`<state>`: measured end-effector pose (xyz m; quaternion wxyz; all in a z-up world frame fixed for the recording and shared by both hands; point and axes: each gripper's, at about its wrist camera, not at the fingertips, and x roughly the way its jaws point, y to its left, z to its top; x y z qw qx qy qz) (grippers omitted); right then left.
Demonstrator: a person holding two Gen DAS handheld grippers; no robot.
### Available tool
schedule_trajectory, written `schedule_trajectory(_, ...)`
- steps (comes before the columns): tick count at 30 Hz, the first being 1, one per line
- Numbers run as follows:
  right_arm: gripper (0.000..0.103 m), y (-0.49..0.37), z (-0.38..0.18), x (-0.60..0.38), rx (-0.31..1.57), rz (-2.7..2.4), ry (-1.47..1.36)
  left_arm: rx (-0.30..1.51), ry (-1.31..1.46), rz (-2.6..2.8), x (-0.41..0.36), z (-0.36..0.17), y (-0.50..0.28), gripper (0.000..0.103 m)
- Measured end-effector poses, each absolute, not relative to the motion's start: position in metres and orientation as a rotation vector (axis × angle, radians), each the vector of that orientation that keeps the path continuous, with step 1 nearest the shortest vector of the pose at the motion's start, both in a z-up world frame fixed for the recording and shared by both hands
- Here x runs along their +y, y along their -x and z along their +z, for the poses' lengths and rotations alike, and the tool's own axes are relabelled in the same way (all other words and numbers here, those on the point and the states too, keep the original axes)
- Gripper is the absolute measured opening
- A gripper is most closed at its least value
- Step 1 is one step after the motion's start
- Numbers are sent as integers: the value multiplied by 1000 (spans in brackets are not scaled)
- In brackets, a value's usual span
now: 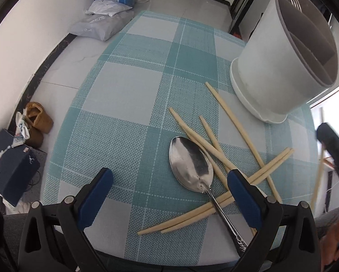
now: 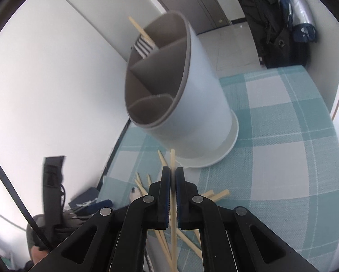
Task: Organize utensils
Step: 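Grasp the silver spoon by its handle with the left gripper and lift it while the right holds the chopstick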
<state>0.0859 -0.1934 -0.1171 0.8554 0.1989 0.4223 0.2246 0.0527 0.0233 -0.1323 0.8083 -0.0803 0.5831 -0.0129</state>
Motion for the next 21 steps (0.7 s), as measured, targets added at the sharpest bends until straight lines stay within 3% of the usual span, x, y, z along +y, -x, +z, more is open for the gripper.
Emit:
schedule_trajectory(7,4,-82,-106,-222,790,441,-525,1247,67,30,17,-133,-51,85)
schedule_trajectory(10,4,-82,-101,-234,735,416,-542,1234,46,54,17,-132,-50,71)
schedule_trajectory(12,4,-82,-103,-237,709,408,-541,1230,49,55,18,-132,-52,67)
schedule_trajectory(16,4,-90,-102,-236,701,398,-545,1209,68,79,21,-129,-57,42)
schedule_trajectory(21,4,-87,-99,-237,694,402,-551,1199,120,76,28,-133,-60,38)
